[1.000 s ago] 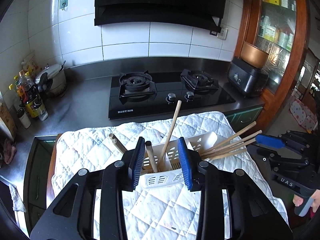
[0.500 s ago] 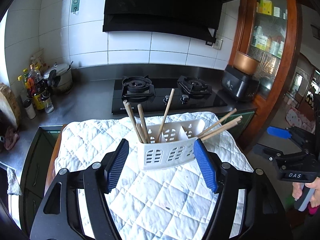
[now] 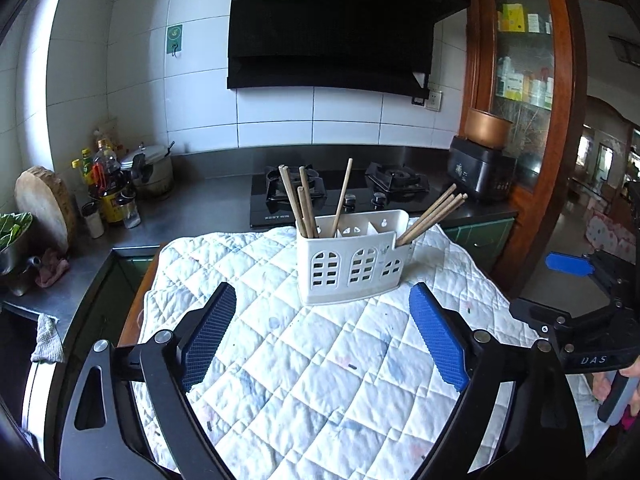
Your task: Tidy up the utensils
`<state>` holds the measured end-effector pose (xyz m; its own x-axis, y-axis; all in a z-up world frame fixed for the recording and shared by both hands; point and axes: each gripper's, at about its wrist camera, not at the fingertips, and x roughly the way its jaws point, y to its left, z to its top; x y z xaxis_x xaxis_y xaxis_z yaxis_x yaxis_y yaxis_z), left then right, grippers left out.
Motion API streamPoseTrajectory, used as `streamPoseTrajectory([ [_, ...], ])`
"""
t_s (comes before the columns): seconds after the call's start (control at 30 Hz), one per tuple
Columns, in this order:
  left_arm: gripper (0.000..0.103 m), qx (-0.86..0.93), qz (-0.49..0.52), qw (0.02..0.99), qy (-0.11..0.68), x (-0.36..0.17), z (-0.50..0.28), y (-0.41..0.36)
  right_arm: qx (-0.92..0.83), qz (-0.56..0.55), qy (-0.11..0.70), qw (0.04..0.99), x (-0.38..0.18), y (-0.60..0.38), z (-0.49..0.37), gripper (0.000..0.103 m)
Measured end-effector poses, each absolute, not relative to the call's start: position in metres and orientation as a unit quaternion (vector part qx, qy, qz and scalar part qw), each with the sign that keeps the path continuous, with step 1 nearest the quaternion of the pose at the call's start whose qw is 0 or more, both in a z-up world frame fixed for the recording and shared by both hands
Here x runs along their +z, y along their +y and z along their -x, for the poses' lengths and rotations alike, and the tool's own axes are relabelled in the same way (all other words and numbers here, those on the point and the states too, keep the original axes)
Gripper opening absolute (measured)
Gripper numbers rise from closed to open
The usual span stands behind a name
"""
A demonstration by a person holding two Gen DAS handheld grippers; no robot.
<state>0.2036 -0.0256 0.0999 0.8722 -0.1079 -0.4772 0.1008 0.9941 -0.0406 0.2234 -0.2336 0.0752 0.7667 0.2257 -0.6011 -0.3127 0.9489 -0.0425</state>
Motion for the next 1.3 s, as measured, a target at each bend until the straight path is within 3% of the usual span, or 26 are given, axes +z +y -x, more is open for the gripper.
streamPoseTrajectory([
  [0.63,0.091,-0.030,-0.016,0.970,0.242,0.042,-0.100,-0.009,0.098,0.008,0.310,0.946,0.017,-0.230,-0.126,0.094],
  [1.3,0.093,-0.042,0.019,0.966,0.253,0.018,-0.077,0.007,0.094,0.022,0.294,0.951,0.016,-0.218,-0.097,0.095],
])
